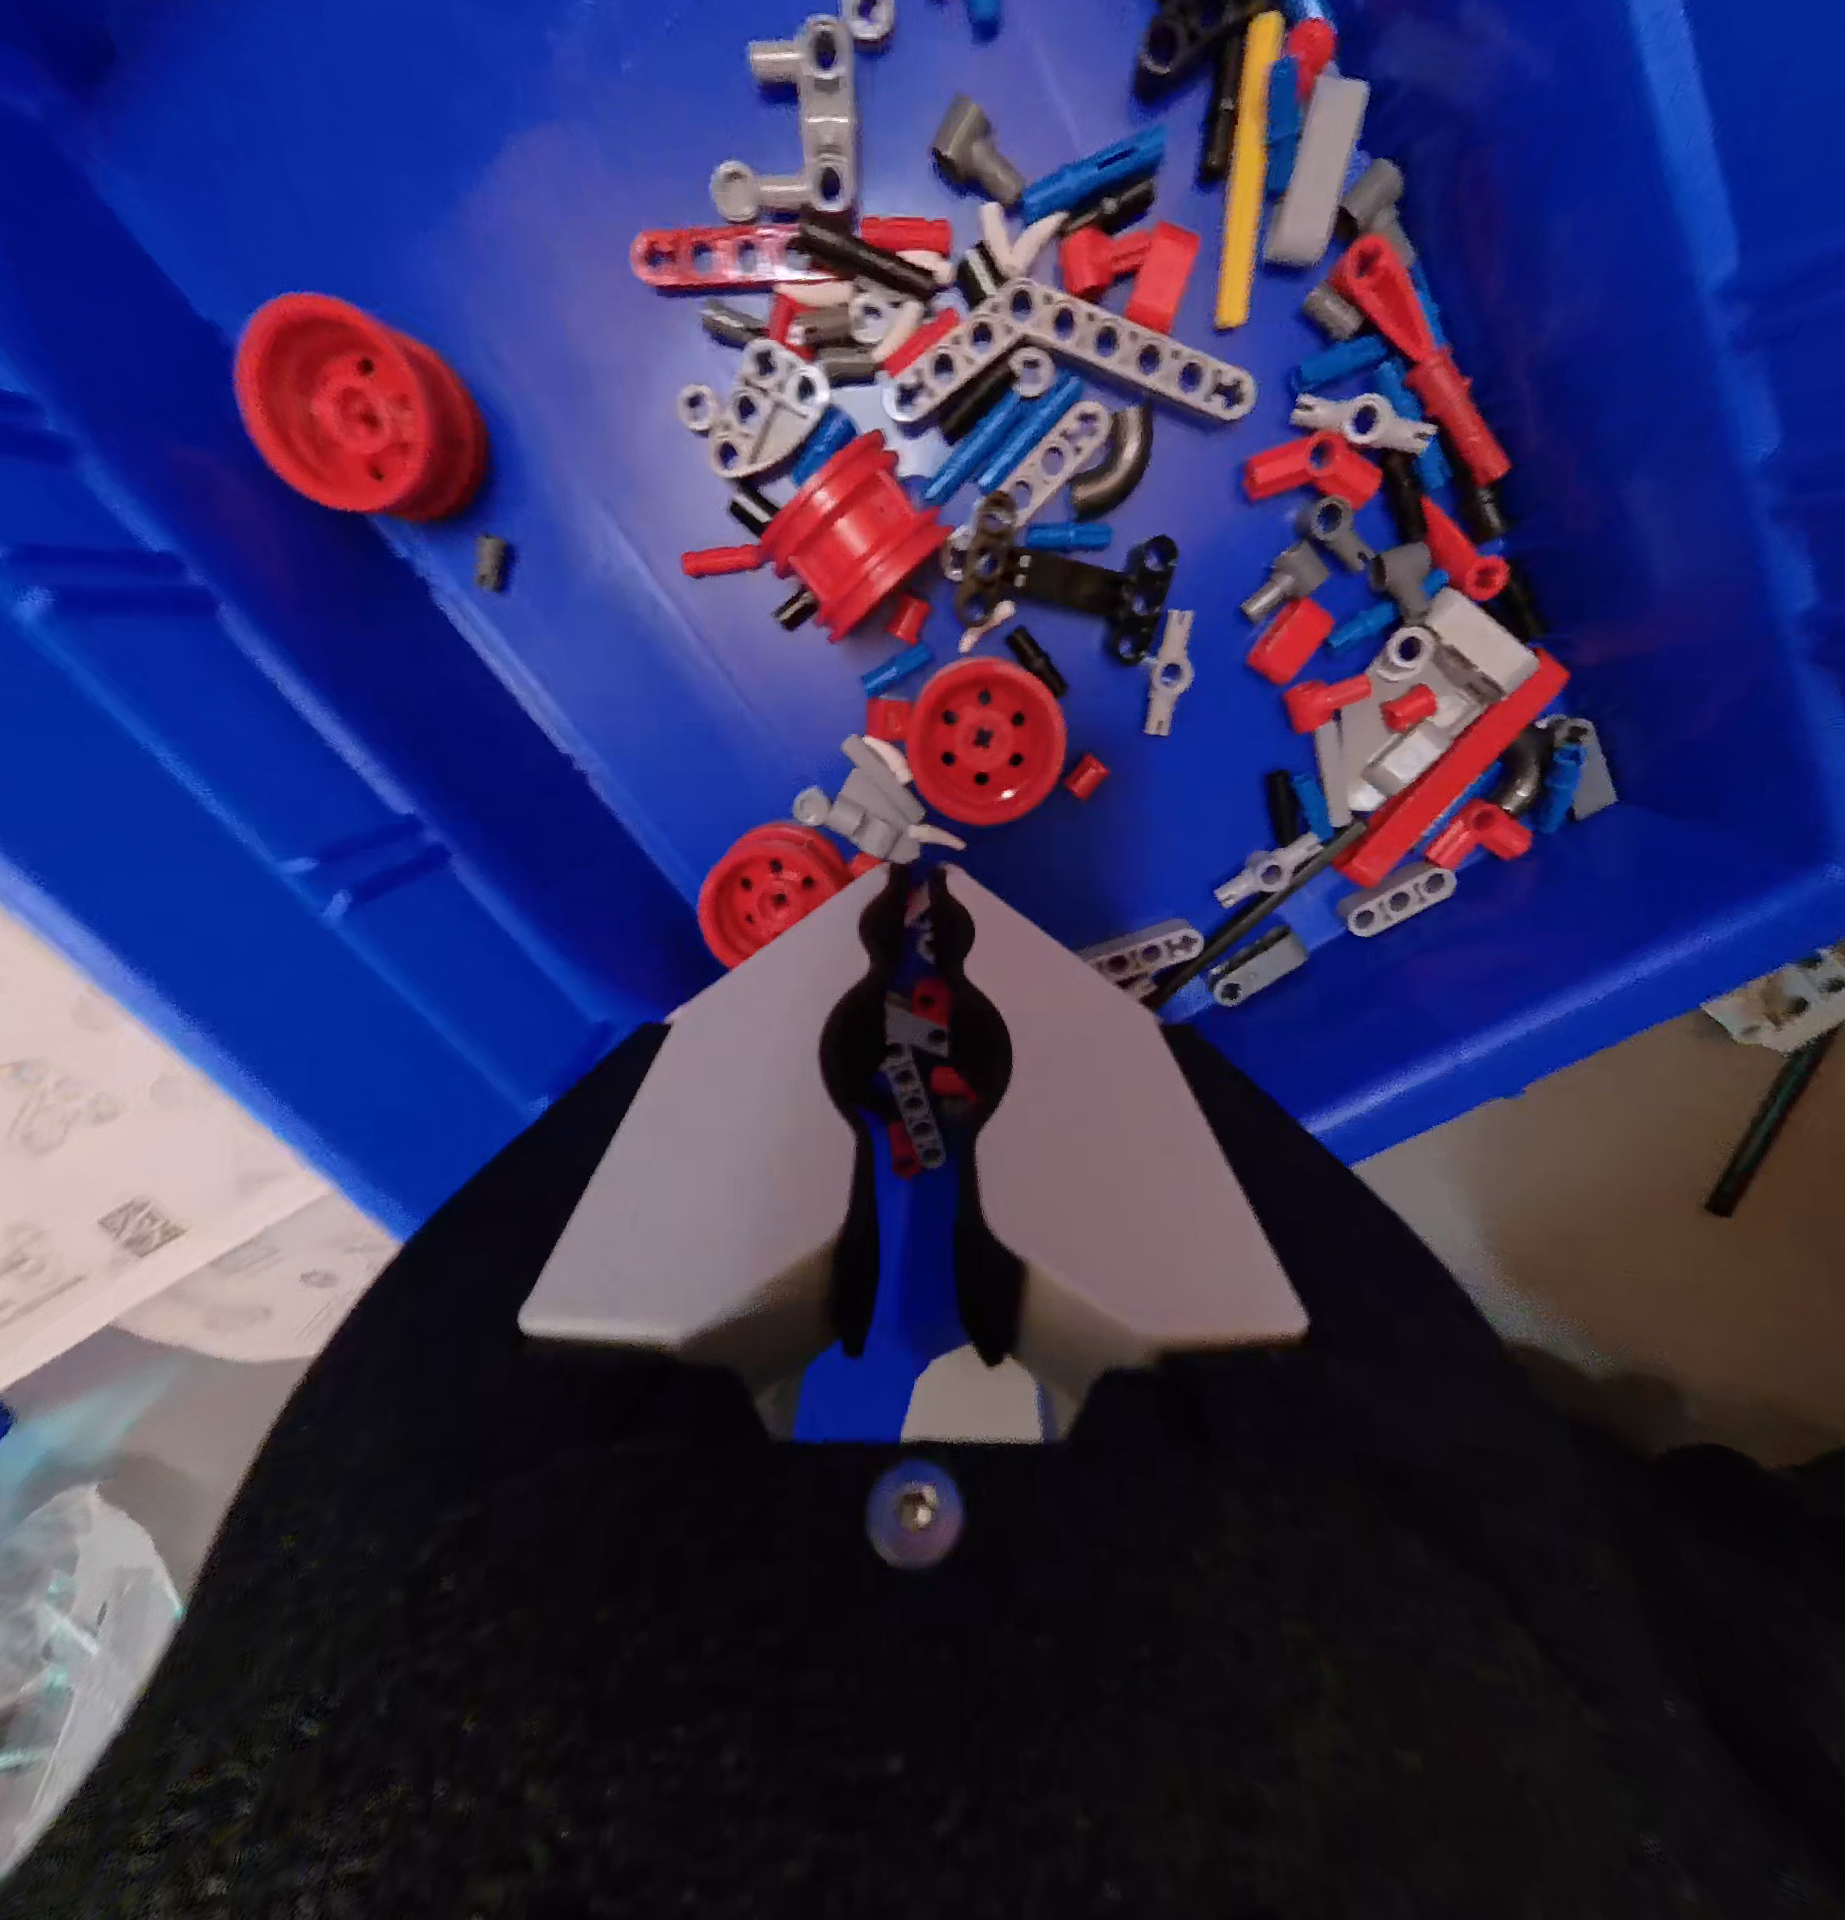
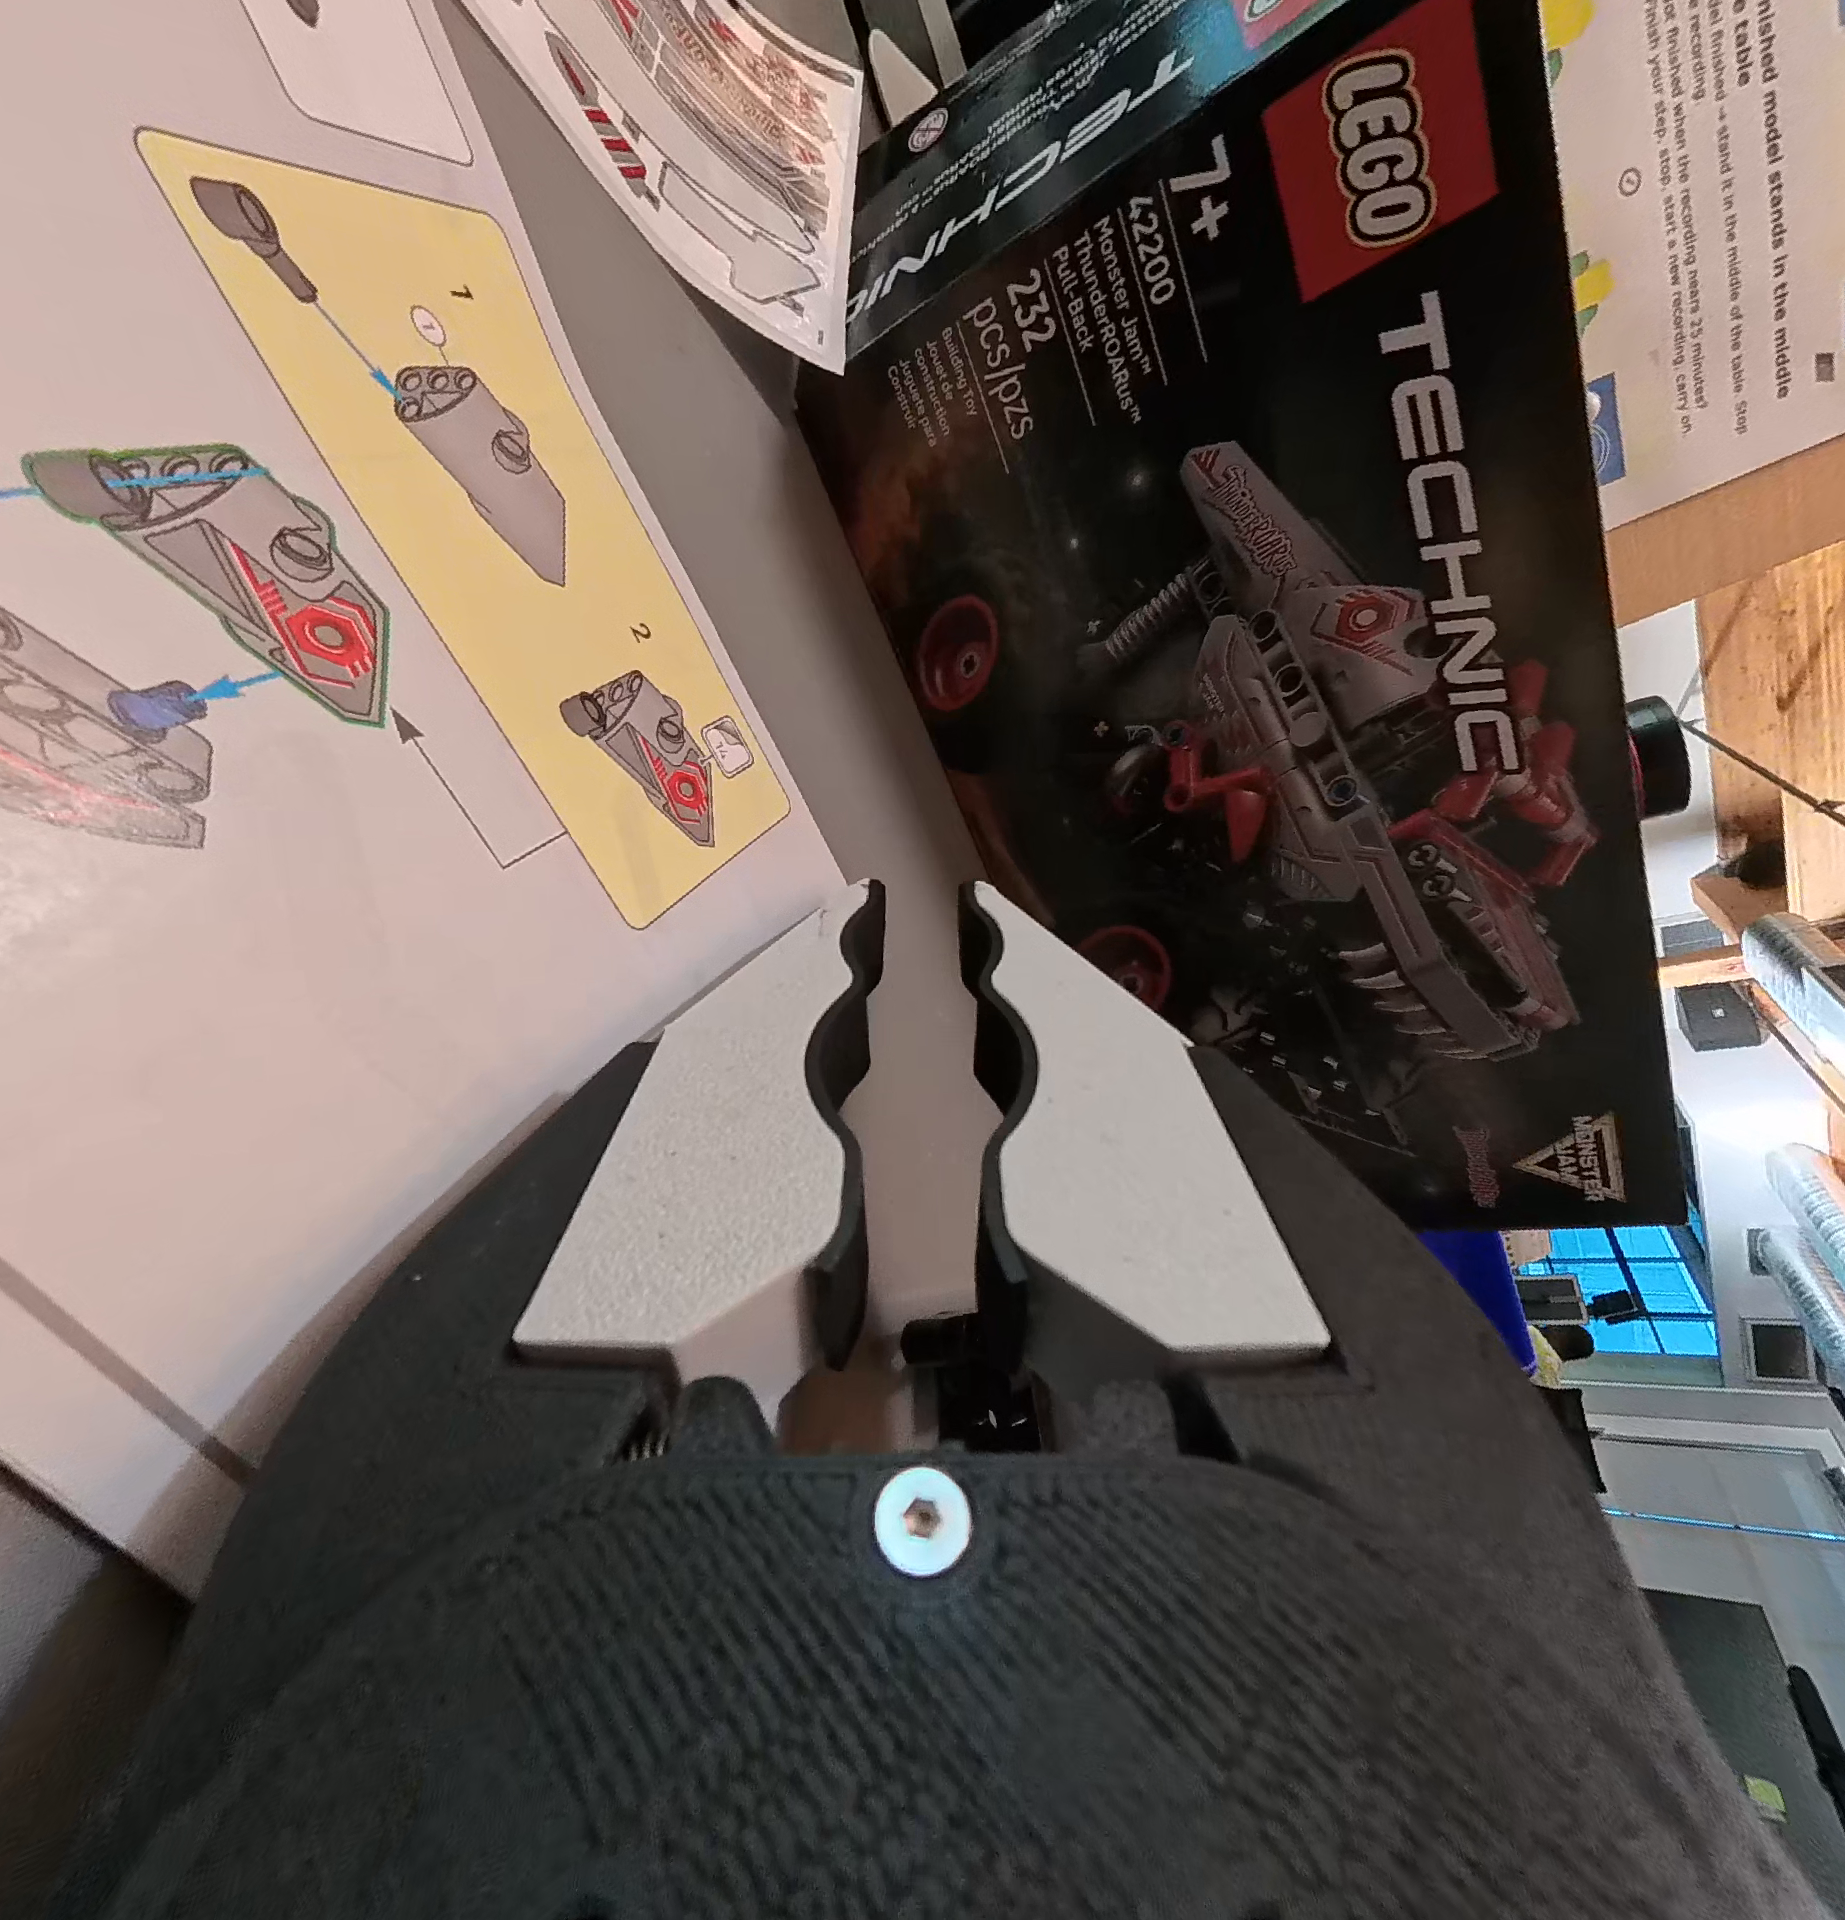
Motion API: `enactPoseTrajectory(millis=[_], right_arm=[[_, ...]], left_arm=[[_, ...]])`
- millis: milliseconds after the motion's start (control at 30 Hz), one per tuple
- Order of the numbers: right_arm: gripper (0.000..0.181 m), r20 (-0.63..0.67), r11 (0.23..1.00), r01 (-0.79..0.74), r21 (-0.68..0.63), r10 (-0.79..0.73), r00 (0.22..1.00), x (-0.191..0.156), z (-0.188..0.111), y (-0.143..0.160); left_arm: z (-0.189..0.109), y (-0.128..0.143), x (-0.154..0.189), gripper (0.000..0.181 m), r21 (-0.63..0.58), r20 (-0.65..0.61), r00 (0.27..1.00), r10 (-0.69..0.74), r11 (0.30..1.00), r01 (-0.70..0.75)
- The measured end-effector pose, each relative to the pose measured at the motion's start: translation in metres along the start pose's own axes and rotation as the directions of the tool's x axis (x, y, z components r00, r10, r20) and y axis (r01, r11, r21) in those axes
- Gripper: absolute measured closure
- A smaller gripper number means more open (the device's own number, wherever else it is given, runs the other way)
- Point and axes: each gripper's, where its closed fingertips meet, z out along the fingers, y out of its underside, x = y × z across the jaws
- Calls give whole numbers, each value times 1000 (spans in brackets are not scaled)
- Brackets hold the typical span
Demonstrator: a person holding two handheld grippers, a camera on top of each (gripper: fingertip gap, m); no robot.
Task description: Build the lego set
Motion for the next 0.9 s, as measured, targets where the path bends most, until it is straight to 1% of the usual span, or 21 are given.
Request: enactPoseTrajectory(millis=[33,133,333,433,533,633,700,833,900], right_arm=[[169,-1,1000,1,0,-1,1000,0,0,0],[169,-2,1000,1,0,-1,1000,0,0,0],[169,-3,1000,2,-4,-2,1000,0,0,1],[170,-3,1000,1,-5,-1,1000,0,0,1],[170,-3,1000,3,-6,-3,1000,0,0,1],[170,-3,1000,3,-6,-3,1000,0,0,1],[170,-3,1000,2,-7,-2,1000,0,0,1],[171,-2,1000,3,-10,-4,1000,0,0,1],[172,-2,1000,4,-10,-4,1000,0,1,1]], left_arm=[[-2,-1,-5,179,9,29,999,-18,1000,18],[-8,-7,-16,179,57,70,994,-88,995,84],[-8,2,-23,177,16,117,987,-106,994,105],[-3,-3,-12,181,20,57,996,-69,997,68],[3,0,-6,181,-23,35,999,-35,999,36],[10,-1,5,181,-39,-29,1000,6,999,-7],[14,0,7,181,-56,-34,999,14,998,-16],[21,-12,16,181,-17,-85,995,44,999,-46],[24,-16,16,181,-10,-90,995,37,999,-38]])
